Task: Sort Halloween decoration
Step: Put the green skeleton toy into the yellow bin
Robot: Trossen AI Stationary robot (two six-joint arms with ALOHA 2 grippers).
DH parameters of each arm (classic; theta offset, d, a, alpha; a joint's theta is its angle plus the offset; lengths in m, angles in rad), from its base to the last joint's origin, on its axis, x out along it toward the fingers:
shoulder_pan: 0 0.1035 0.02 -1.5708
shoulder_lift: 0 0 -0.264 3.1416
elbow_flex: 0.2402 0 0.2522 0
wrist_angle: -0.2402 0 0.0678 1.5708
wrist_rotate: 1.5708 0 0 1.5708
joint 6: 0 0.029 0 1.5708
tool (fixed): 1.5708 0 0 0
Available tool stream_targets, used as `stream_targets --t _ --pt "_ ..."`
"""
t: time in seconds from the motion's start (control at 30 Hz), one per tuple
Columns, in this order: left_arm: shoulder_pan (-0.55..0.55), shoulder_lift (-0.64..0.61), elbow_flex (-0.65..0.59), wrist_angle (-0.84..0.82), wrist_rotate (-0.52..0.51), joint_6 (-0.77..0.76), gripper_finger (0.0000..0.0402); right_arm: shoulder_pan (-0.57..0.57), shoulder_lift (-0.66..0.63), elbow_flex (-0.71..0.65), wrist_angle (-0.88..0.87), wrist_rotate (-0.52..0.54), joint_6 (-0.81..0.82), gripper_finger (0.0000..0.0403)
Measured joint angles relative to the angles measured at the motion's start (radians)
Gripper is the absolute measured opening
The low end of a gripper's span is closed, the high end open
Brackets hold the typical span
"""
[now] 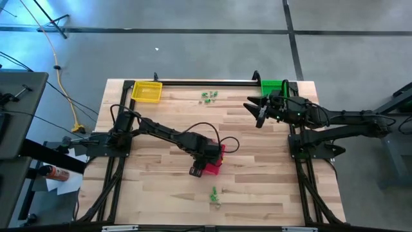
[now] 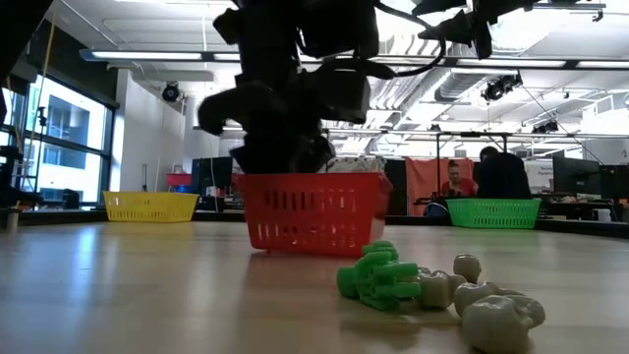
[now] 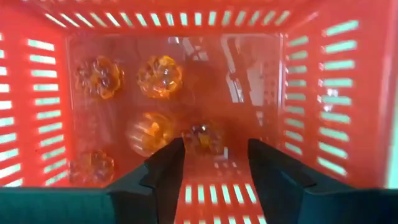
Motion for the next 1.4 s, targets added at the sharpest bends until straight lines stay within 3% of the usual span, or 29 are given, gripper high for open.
stream_targets --t 0.3,0.67,0.77,1.0,1.23,1.4 --pt "0.047 -0.123 0.101 -0.122 0.000 0.007 0.0179 0.000 -0.001 0.000 0.007 0.000 -0.003 0.0197" --pt "0.164 -0.474 0.103 -0.048 -0.079 -0.129 0.0177 0.000 0.000 0.000 0.073 -0.001 0.001 0.0197" --pt "0.178 -0.595 0.017 0.105 -0.077 -0.167 0.0176 0.001 0.000 0.000 0.137 -0.028 0.009 0.0197" --pt "0.162 -0.868 -0.328 0.504 -0.101 -0.294 0.0176 0.001 0.000 0.000 0.270 -0.133 0.002 0.0197" --pt "0.130 -1.030 -0.582 0.676 -0.204 -0.389 0.0176 0.038 0.040 0.000 0.271 -0.155 -0.038 0.0197" --pt "0.133 -1.064 -0.635 0.706 -0.214 -0.402 0.0176 0.061 0.110 0.000 0.273 -0.154 -0.051 0.0197"
